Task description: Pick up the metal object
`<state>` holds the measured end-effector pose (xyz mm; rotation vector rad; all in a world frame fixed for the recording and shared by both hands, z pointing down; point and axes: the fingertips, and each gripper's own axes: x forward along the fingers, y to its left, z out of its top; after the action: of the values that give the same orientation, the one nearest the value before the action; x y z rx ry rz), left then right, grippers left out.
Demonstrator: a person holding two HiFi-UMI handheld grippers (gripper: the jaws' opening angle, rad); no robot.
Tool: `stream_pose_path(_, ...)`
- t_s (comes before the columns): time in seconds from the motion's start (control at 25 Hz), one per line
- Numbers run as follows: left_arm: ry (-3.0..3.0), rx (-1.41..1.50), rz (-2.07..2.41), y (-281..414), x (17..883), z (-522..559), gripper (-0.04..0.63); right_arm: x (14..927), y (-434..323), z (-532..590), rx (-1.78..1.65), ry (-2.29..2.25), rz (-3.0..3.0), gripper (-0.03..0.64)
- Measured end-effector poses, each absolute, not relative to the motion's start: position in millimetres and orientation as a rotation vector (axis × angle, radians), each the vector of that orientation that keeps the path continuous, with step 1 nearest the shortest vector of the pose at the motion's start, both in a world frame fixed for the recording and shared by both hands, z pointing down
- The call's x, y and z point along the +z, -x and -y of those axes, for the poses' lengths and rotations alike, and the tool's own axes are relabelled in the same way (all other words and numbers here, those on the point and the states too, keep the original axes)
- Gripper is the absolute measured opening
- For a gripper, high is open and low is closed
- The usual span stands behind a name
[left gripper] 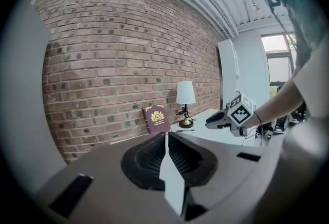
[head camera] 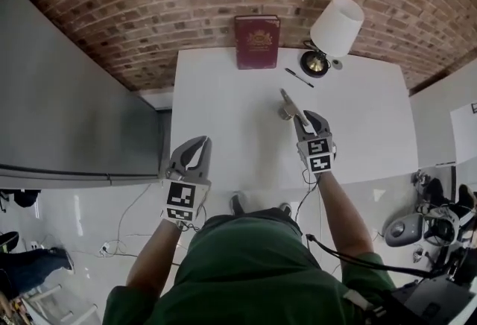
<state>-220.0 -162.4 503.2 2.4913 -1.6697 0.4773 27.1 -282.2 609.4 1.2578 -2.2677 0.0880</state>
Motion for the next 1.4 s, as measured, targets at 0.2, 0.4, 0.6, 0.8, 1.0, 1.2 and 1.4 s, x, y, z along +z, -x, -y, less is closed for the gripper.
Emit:
stream_pose_path(0.2,-2.425,0.516,1.643,238.7,505.9,154.1,0.015,661.9,-15.3,298.6,0.072,-1.161,2.136,0.146)
stream_pose_path(0.4,-2.364,0.475,1.688,257.1,504.6,149.4,0.015,704.4,-10.7,313.1,0.077,-1.098,2.012,0.135)
stream_pose_path(0.6,-2.295,0.511,1.711,270.6,512.6,136.2,0.015,726.6,-4.5,326.5,0.011,-1.076,1.948,0.138)
stream_pose_path(0.8,-2.234,0.531,1.787,299.2,522.8,125.5,0.014,744.7,-7.4,337.4,-0.020,-1.082,1.830,0.137)
stream_pose_path(1.0,-2.204,0.521,1.804,308.9,526.6,123.1,0.015,740.2,-11.1,341.8,-0.054,-1.099,1.790,0.054)
stream_pose_path(1.2,-2.232,0.504,1.712,283.6,524.9,132.5,0.014,722.8,-7.5,332.6,-0.024,-1.082,1.871,0.023)
stream_pose_path(1.4,-2.288,0.486,1.631,253.7,527.7,143.6,0.015,705.7,-15.3,321.1,0.011,-1.104,1.921,0.021)
